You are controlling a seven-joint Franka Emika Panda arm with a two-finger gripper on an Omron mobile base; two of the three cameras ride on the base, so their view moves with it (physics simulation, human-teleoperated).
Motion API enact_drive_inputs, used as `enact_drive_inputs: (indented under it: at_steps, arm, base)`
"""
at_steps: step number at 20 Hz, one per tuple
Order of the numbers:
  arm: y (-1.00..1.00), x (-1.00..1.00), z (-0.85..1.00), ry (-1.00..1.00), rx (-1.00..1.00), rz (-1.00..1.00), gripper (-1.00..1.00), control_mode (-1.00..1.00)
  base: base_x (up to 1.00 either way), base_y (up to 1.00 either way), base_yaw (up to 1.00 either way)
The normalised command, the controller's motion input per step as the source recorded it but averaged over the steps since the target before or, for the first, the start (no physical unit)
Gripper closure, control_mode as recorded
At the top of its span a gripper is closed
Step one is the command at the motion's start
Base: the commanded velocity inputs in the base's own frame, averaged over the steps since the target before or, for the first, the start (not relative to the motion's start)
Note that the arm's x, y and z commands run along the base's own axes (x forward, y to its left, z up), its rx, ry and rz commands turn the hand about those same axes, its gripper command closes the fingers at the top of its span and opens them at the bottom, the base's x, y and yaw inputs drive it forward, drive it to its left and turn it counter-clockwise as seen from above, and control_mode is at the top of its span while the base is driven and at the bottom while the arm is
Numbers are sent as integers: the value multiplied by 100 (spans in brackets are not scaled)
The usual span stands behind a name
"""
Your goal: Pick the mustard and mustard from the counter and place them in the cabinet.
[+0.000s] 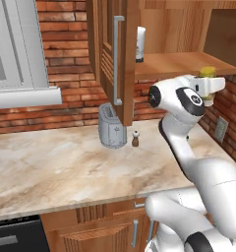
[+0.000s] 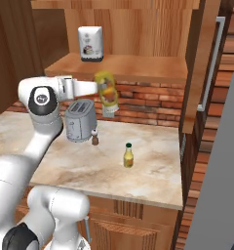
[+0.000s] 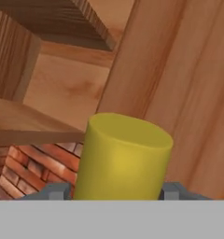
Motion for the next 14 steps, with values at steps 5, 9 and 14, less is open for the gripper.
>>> enact_drive_inputs:
  at_steps: [5,9,14]
  arm:
    - [-13,-32,89,0,9,17,100,-100]
    - [-2,-25,71,1,7,23,100,-100]
    - [0,-18,19,9,5,34,100,-100]
  base:
    - [0,0,0]
    - [0,0,0]
    - [0,0,0]
